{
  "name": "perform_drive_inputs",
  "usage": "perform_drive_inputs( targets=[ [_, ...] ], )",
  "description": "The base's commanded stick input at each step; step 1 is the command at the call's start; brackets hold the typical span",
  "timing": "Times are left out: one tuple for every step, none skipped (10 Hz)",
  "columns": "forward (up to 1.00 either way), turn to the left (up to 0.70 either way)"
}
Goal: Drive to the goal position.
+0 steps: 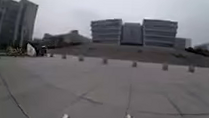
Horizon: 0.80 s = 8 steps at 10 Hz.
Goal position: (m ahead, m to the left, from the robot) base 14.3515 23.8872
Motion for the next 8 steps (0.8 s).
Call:
perform_drive_inputs(
  targets=[
    [1.00,0.00],
    [1.00,0.00],
    [1.00,0.00],
    [1.00,0.00],
    [1.00,0.00],
    [1.00,0.00],
    [1.00,0.00],
    [1.00,0.00]
  ],
)
